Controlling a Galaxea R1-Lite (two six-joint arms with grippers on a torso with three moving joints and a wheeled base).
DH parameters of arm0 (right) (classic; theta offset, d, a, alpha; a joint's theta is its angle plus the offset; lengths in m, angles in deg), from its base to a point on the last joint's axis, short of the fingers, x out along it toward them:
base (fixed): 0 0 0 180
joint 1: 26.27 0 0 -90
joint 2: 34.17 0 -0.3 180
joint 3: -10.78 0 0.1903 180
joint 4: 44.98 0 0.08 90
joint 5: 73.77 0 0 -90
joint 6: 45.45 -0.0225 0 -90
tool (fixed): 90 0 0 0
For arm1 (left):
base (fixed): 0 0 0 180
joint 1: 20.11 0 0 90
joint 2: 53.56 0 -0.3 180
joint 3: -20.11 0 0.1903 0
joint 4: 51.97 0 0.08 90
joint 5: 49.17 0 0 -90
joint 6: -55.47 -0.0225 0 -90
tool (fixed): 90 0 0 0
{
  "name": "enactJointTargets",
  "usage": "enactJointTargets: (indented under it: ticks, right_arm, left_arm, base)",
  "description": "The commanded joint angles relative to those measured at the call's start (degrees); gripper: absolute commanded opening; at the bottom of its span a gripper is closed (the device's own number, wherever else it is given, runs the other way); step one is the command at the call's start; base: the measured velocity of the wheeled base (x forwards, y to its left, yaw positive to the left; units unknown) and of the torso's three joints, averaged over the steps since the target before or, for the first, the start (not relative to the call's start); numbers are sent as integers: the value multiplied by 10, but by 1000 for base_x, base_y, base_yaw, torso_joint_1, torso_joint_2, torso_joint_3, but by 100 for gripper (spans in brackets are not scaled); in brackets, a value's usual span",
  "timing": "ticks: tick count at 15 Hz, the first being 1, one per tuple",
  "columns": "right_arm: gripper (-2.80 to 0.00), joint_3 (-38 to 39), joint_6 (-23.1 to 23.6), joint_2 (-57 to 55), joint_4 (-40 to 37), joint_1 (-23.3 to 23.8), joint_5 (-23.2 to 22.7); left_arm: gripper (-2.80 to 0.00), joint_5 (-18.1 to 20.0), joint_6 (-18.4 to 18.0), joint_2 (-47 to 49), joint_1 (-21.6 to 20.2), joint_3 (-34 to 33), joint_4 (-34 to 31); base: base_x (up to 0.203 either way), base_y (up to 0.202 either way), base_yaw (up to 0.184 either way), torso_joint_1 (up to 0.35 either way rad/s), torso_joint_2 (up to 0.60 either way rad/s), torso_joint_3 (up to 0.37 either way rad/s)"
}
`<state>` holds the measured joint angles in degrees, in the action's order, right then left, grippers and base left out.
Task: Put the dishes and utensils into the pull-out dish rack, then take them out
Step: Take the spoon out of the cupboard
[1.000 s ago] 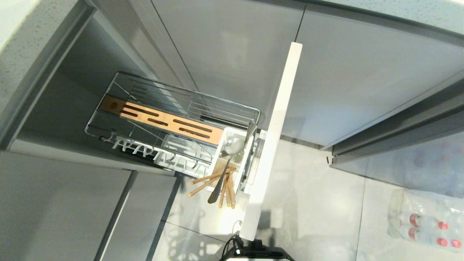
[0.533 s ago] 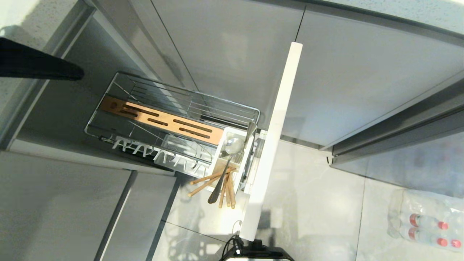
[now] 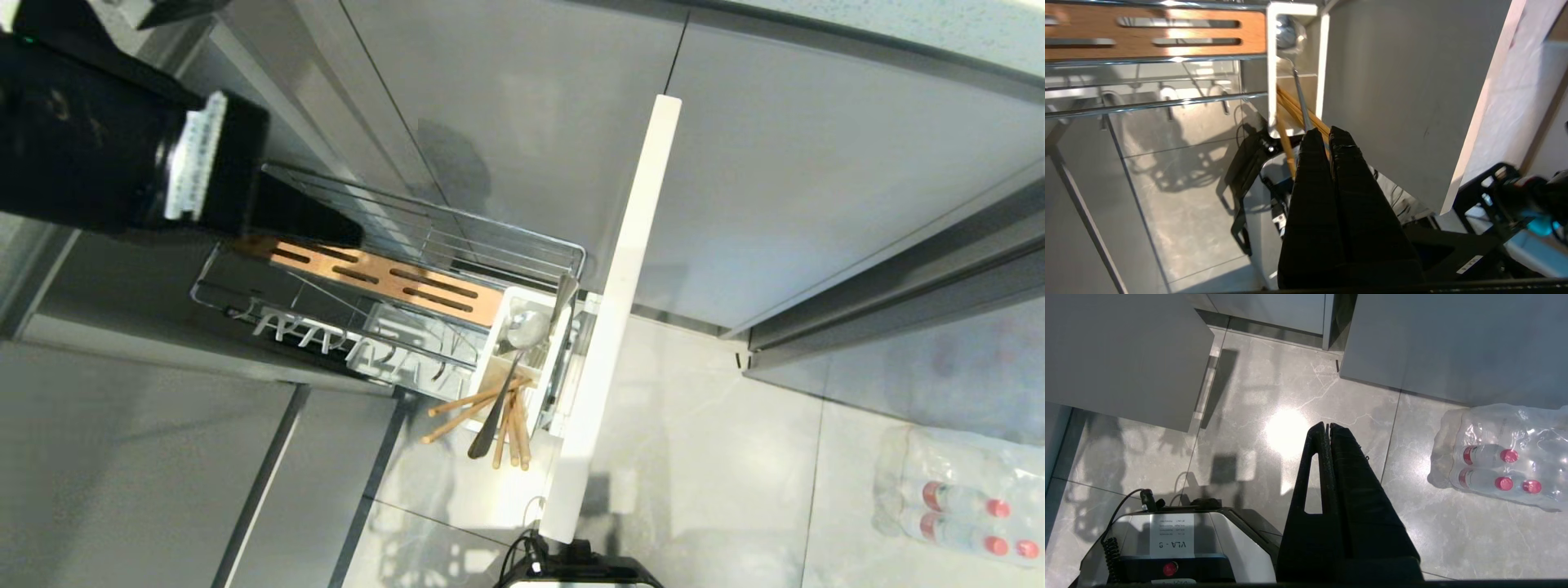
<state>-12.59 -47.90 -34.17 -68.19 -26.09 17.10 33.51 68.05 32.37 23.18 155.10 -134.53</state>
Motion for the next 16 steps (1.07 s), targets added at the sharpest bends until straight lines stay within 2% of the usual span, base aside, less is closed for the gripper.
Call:
enactJointTargets:
  ticks: [1,3,5,6,8,11,16]
  right_arm:
    - [-280,0,0,-1,0,-1,0]
    - [-280,0,0,-1,0,0,0]
    - [-280,0,0,-1,0,-1,0]
    - [-280,0,0,0,0,0,0]
    - [-280,0,0,-1,0,0,0]
    - [-280,0,0,-1,0,0,0]
    - [-280,0,0,-1,0,0,0]
  left_arm:
    - [-280,-37,14,41,49,0,-4]
    - [-280,-71,43,84,74,0,-19]
    - [-280,-97,99,118,77,-2,-31]
    - [-280,-111,116,127,76,-5,-37]
    - [-280,-118,132,135,74,-5,-49]
    - [-280,-149,165,157,73,-4,-66]
    - [-280,-137,180,195,57,0,-68]
  base:
    - [0,0,0,0,0,0]
    - [0,0,0,0,0,0]
    - [0,0,0,0,0,0]
    - [0,0,0,0,0,0]
    - [0,0,0,0,0,0]
    - [0,0,0,0,0,0]
    - [0,0,0,0,0,0]
